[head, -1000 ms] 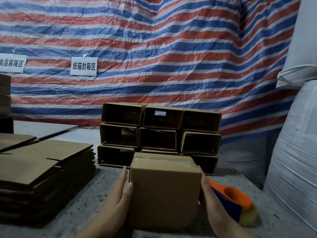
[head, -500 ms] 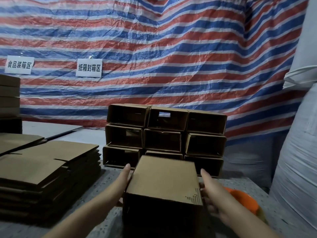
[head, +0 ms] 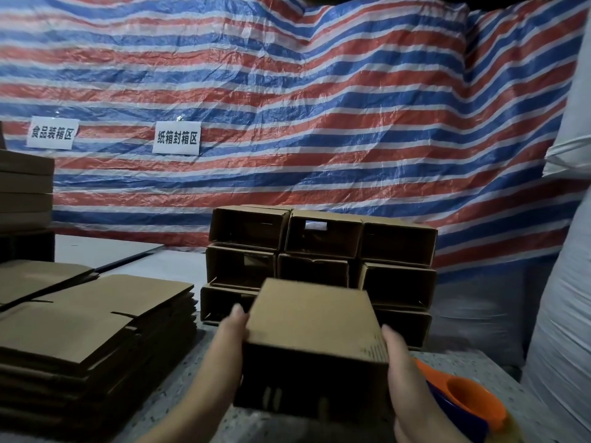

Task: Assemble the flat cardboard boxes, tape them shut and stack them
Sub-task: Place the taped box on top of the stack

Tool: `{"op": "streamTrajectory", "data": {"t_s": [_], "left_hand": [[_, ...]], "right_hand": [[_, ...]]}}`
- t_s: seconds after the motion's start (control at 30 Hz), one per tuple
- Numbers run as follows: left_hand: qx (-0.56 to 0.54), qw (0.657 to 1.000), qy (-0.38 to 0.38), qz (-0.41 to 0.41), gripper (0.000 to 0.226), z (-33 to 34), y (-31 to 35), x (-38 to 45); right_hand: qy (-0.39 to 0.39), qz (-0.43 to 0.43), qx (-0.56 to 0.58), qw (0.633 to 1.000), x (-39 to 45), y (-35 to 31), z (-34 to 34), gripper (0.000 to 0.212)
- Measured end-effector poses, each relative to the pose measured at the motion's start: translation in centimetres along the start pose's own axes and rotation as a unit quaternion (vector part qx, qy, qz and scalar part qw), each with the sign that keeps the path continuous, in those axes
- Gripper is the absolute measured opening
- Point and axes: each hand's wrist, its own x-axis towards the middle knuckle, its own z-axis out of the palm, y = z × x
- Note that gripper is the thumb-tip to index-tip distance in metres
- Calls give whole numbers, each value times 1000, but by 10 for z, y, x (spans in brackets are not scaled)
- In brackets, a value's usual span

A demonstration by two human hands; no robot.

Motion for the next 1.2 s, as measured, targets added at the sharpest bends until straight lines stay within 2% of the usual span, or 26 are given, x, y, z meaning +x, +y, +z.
{"op": "streamTrajectory", "data": {"t_s": [0.03,0.1,0.17,0.23,0.3,0.33,0.4,0.43,0.57,0.77,0.87,1.0,1.2], "left_hand": [[32,999,-4,7,55,-2,10,-1],[82,995,-10,61,55,1,39,-4],[114,986,-5,124,57,-3,69,9],[152,972,3,179,76,-2,103,36],[180,963,0,200,94,0,135,65],[182,961,-3,208,90,3,149,80],[182,958,8,222,63,8,173,107],[183,956,20,230,56,11,183,123],[202,954,42,216,57,24,220,187],[184,965,76,173,62,18,229,266],[192,963,93,164,61,8,218,299],[204,960,129,142,54,-9,192,337],[210,965,110,111,66,-36,155,365]], "right_hand": [[-14,-57,-67,996,1,-21,8,55],[-61,-67,0,996,9,-57,23,60],[-41,-113,-8,993,25,-102,48,62],[-37,-141,-6,989,43,-137,67,67],[-40,-152,-6,987,59,-172,84,70],[-44,-162,-11,986,70,-187,91,68],[-57,-179,-11,982,92,-210,105,60],[-63,-184,-19,981,97,-219,111,59],[-69,-173,-55,981,147,-250,139,62],[-89,-135,-92,982,228,-259,183,68],[-92,-123,-111,982,265,-244,201,58],[-68,-103,-149,981,297,-213,217,63],[-48,-57,-182,980,321,-179,226,68]]}}
